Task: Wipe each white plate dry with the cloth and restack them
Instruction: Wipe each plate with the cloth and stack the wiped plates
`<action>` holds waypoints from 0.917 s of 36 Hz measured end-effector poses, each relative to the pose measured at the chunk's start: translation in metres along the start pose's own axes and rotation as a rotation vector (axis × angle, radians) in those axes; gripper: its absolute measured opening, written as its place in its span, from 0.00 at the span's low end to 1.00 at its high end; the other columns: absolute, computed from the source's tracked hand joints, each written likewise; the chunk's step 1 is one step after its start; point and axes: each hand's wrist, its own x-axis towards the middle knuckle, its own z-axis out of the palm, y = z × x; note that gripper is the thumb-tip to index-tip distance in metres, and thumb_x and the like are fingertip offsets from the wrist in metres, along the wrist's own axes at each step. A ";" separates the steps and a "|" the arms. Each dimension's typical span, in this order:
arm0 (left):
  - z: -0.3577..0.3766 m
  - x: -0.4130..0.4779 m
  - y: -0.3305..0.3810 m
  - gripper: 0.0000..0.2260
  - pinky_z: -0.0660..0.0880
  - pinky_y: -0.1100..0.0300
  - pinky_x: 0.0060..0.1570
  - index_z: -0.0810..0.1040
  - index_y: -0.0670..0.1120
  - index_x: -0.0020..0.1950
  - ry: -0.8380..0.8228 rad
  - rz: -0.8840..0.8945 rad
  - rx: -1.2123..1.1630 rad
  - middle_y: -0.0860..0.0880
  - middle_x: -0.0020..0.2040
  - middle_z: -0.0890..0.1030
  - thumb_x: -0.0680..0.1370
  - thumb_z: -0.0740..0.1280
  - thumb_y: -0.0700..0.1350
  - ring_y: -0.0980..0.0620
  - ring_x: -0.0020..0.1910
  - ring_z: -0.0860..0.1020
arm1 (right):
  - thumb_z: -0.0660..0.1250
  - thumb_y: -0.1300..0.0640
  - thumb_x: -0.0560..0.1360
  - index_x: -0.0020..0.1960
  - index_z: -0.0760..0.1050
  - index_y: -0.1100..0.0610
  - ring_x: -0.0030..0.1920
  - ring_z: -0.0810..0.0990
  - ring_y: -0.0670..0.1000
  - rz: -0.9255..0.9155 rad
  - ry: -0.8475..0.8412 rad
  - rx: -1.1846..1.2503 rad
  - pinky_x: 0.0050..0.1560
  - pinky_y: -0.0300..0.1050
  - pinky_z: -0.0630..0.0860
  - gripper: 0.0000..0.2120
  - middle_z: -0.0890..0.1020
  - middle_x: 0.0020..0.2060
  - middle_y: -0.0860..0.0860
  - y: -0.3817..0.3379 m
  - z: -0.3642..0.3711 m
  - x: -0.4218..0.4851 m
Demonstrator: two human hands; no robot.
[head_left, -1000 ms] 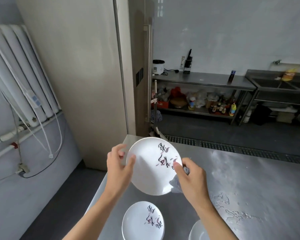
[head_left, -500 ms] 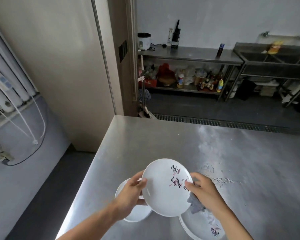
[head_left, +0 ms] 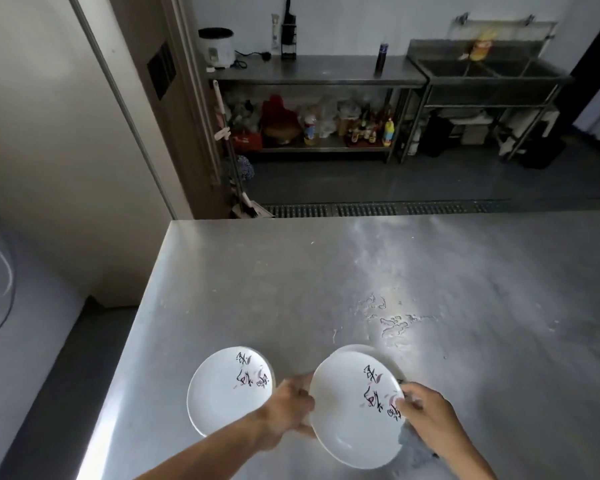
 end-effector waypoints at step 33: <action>0.012 0.058 -0.004 0.23 0.86 0.49 0.50 0.80 0.51 0.73 0.199 -0.020 0.129 0.48 0.37 0.78 0.81 0.68 0.33 0.52 0.39 0.81 | 0.67 0.40 0.75 0.45 0.73 0.46 0.41 0.82 0.50 0.210 0.151 -0.247 0.45 0.46 0.79 0.10 0.81 0.41 0.42 0.010 -0.018 0.025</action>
